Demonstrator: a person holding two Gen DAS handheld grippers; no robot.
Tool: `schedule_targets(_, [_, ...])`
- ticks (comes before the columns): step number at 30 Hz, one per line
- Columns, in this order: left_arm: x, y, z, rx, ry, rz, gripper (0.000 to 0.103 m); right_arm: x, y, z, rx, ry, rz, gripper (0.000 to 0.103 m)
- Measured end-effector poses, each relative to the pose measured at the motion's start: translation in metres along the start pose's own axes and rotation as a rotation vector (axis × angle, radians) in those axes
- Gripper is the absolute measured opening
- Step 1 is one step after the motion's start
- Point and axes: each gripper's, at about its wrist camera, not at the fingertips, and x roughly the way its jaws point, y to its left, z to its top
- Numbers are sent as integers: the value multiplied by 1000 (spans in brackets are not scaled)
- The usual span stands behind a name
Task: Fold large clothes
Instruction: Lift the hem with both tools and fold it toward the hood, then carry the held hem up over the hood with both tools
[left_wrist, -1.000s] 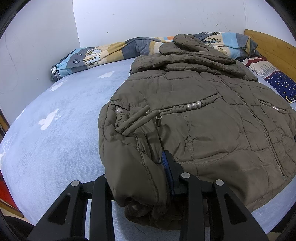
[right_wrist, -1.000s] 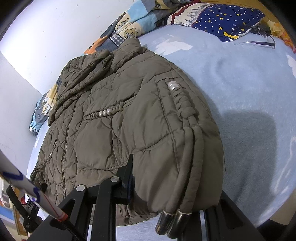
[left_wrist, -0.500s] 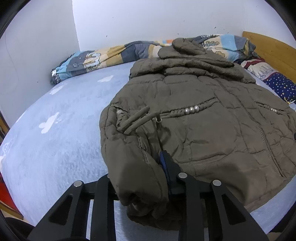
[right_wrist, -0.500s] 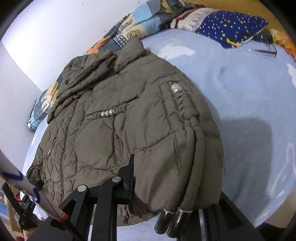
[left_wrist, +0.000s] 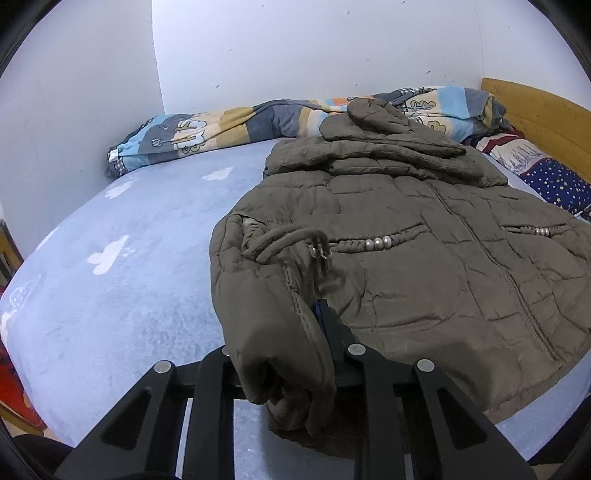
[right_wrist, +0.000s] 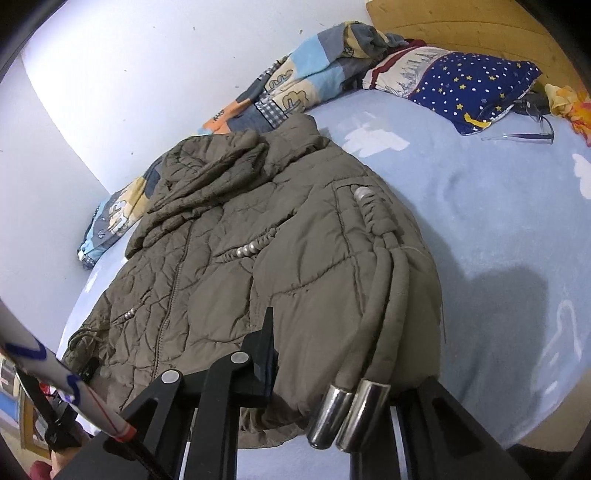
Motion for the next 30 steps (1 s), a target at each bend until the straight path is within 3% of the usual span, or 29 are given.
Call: schedule_targets(30, [-8, 5, 0, -5, 2, 2, 21, -7, -11, -1, 28, 13, 41, 18])
